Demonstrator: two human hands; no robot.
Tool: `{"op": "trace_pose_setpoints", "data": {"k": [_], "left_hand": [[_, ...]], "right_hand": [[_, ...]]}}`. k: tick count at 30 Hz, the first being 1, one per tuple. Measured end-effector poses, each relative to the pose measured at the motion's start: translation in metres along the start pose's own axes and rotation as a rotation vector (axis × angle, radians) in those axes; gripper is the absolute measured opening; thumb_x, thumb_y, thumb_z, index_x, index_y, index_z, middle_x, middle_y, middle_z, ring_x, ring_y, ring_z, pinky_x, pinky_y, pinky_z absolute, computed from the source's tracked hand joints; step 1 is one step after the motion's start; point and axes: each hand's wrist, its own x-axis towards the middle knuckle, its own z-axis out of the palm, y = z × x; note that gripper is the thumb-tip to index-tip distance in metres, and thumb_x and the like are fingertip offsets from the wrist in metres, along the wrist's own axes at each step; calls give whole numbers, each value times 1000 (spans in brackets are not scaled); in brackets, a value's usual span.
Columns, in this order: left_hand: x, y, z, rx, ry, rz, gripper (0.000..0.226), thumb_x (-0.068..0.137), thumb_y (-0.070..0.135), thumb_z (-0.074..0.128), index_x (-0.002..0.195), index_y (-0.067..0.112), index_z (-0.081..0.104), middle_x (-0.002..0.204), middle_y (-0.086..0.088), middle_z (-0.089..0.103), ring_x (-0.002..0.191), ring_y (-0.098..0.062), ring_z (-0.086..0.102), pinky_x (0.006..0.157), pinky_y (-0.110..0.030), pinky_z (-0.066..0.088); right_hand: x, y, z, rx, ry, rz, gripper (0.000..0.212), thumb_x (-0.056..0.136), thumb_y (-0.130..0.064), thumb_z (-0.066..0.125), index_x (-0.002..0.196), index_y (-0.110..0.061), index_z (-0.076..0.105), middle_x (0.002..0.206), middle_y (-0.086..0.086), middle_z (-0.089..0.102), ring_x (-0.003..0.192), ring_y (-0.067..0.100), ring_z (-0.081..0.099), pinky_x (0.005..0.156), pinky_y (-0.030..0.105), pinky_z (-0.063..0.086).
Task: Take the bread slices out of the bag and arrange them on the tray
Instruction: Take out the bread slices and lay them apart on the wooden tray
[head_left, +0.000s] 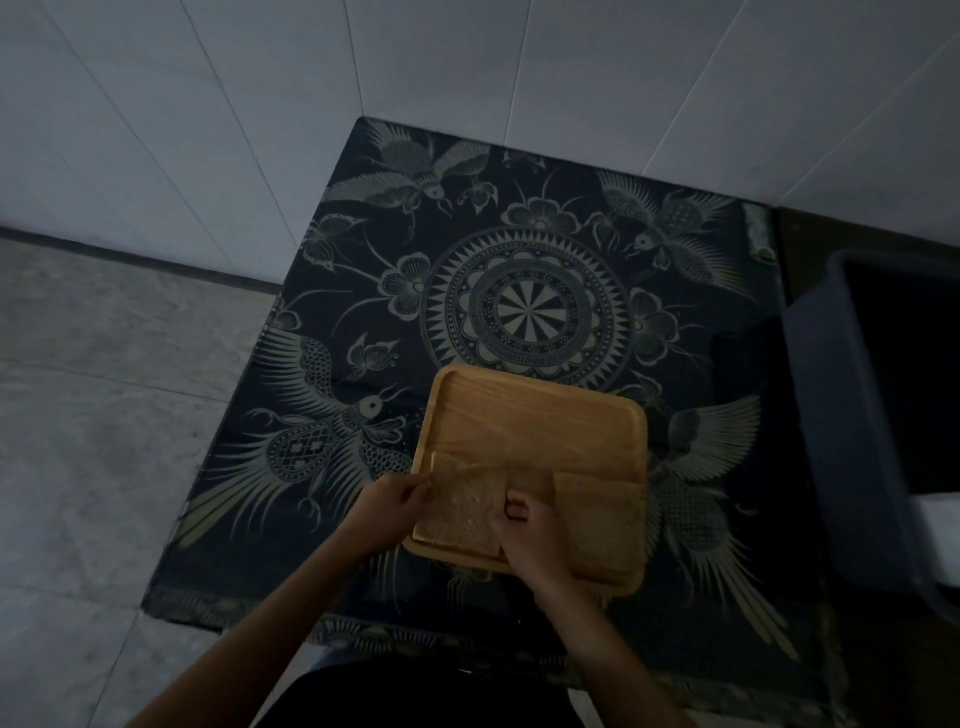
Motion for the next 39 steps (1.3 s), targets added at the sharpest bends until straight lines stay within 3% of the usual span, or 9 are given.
{"op": "trace_pose_setpoints", "data": {"k": [7,9,12,14,16,23,30,36,39], "left_hand": [[3,-4,-1,-89,2,-39,33,101,23,46,126,23,68,80,-16,75,68,-23,67,62,-30,48],[3,-5,-5,-152,6,-57,32,101,24,46,120,24,71,85,-15,76,78,-26,71,73,-41,57],[1,-4,-8,-196,-28,-56,22,100,28,47,91,29,66,99,-24,73,96,-39,69,86,-53,56],[1,-2,-8,-207,-36,-66,19,100,28,47,88,29,61,104,-27,71,100,-42,67,88,-55,55],[2,-1,-7,-224,-37,-76,22,100,27,48,93,32,68,103,-26,72,100,-42,68,88,-56,55],[2,0,-10,-330,-75,-111,33,92,39,52,78,64,69,107,-21,74,103,-39,69,94,-56,53],[9,-10,-8,-412,-97,-157,23,82,45,55,85,60,73,100,-4,78,101,-28,73,93,-51,56],[2,-6,-8,-360,-62,-145,26,82,41,54,78,55,75,103,-21,74,100,-38,70,93,-55,54],[-6,5,-11,-240,-28,-105,31,92,38,53,76,55,72,94,-10,77,89,-25,73,83,-41,58]], "right_hand": [[-1,-1,-1,4,-15,3,43,100,-32,64,139,-16,57,97,-21,57,92,3,62,88,35,60],[-2,0,-1,27,-19,6,44,100,-29,64,141,-15,55,103,-15,59,98,8,63,91,36,59],[-2,-1,-3,16,-23,-4,50,100,-30,63,147,-17,49,119,-5,62,109,15,63,94,34,57],[-2,-2,-3,18,-29,-13,53,100,-32,62,150,-18,47,117,-6,62,104,11,64,90,30,56],[-1,-2,-3,7,-34,-19,53,101,-34,61,150,-19,47,108,-11,59,95,5,61,85,28,57],[5,0,-3,1,-54,14,51,100,-32,62,148,-20,50,101,-18,57,99,10,62,94,37,58],[5,-3,-3,45,-49,38,50,101,-32,61,147,-21,50,127,-1,63,114,18,63,99,46,57],[5,1,-6,35,-73,33,50,99,-38,62,146,-25,51,125,-4,63,108,15,65,96,43,59],[4,0,-9,73,-98,29,52,99,-39,62,147,-24,50,126,-1,63,109,15,64,96,41,59]]}}
